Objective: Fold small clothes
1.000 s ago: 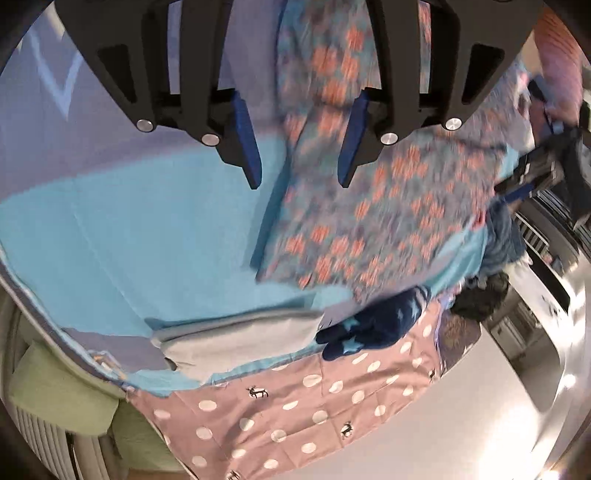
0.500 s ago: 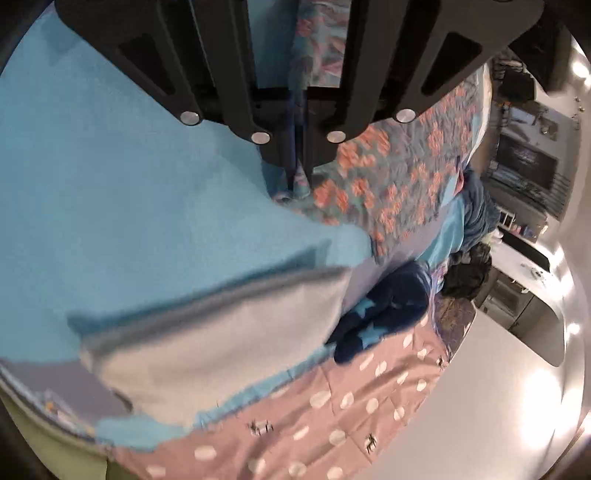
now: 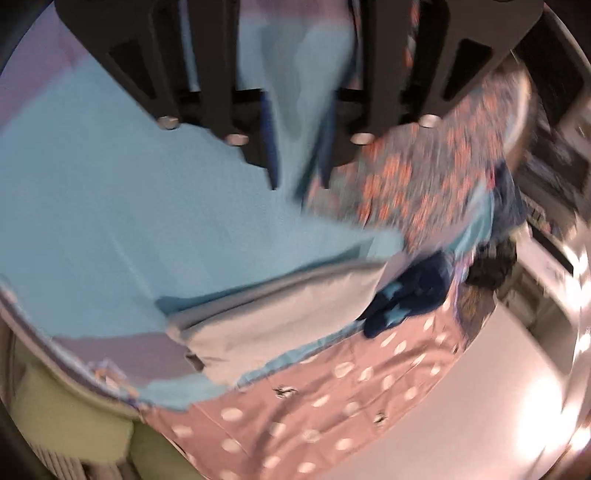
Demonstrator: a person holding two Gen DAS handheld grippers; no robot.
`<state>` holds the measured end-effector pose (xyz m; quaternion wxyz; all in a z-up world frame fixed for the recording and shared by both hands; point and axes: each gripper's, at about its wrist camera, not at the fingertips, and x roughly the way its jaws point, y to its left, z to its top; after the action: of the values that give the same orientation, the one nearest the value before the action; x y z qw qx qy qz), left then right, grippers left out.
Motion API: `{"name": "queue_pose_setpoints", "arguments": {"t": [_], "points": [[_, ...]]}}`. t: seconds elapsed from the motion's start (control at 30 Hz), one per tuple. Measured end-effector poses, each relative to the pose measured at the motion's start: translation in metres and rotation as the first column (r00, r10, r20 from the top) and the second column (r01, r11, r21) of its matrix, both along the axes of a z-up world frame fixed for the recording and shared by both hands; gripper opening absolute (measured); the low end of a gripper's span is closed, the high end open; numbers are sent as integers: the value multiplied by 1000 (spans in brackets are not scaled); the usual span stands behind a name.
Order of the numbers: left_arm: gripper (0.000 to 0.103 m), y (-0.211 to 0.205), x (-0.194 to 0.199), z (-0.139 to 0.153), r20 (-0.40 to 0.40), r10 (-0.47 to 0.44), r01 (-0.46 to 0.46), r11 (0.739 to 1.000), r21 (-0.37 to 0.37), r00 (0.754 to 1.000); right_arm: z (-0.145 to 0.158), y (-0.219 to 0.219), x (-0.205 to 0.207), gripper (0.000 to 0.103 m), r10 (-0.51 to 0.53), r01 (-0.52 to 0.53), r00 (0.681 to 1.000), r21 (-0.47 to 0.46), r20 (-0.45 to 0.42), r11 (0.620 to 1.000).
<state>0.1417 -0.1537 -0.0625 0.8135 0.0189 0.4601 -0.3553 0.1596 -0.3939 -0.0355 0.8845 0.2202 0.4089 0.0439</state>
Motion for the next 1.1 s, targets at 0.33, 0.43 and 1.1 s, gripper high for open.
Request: {"name": "queue_pose_setpoints", "arguments": {"t": [0.33, 0.43, 1.1], "points": [[57, 208, -12, -1, 261, 565, -619, 748, 238, 783, -17, 69, -88, 45, 212, -218, 975, -93, -70, 971], [61, 251, -21, -16, 164, 606, -627, 749, 214, 779, -16, 89, -91, 45, 206, -216, 976, -249, -67, 944], [45, 320, -189, -19, 82, 502, -504, 863, 8, 861, -4, 66, -237, 43, 146, -145, 989, 77, -17, 986]]}}
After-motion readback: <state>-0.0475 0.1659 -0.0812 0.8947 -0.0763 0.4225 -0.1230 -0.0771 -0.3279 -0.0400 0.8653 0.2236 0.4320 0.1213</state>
